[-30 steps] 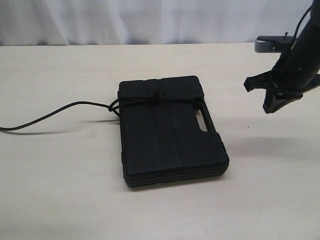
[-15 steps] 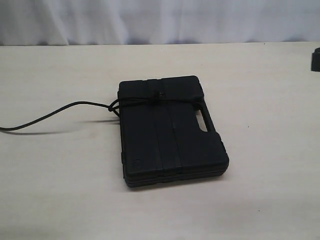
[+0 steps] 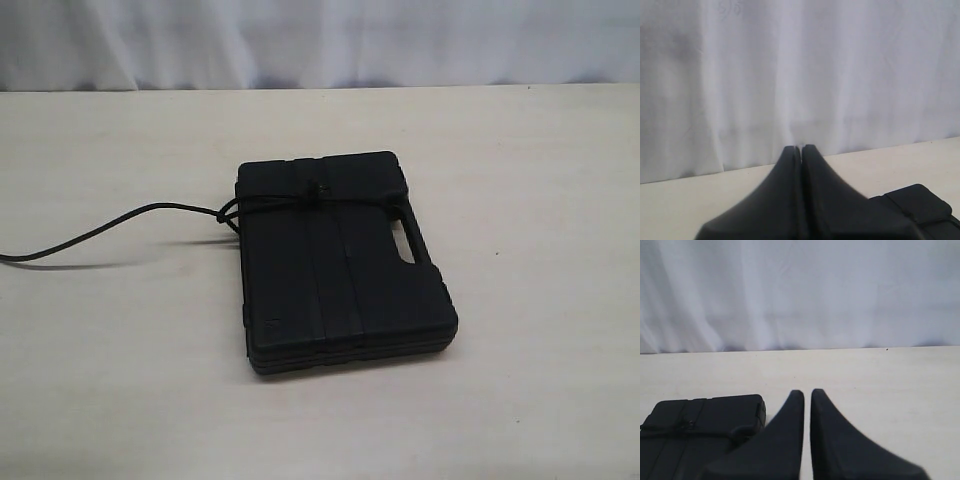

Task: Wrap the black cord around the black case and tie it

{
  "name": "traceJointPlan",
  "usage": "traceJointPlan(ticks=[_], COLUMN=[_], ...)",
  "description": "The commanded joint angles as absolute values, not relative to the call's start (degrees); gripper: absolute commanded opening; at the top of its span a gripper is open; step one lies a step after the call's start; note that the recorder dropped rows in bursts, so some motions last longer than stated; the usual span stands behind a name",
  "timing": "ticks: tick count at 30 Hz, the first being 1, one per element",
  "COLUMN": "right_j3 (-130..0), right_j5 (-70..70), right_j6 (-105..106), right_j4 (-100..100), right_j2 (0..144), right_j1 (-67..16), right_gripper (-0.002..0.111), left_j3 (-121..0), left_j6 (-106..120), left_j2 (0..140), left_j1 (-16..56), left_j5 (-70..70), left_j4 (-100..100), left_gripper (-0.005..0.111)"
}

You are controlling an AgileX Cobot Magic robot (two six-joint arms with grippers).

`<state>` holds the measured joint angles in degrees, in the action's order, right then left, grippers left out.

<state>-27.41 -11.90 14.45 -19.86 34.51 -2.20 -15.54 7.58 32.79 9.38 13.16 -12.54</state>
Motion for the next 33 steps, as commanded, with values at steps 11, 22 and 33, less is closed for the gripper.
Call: traceJointPlan(ticks=[11, 22, 33], right_j3=[-26.42, -12.33, 0.00], right_j5=[-10.46, -10.56, -10.33], right_j6=[14.52, 14.11, 14.11], right_j4=[-16.05, -1.67, -1.67], right_j2=[31.31, 8.86, 0.00], right_j1=[-2.16, -2.16, -0.76], right_gripper=[0.004, 0.004, 0.004], left_j3=[-15.48, -10.79, 0.00], left_j6=[7.19, 7.19, 7.19], left_j2=[31.52, 13.27, 0.00], left_j1=[9.35, 9.35, 7.46], left_j5=[12.28, 5.31, -10.66], left_j4=[-12.56, -12.56, -10.44], left_gripper=[0.000, 0.000, 0.000])
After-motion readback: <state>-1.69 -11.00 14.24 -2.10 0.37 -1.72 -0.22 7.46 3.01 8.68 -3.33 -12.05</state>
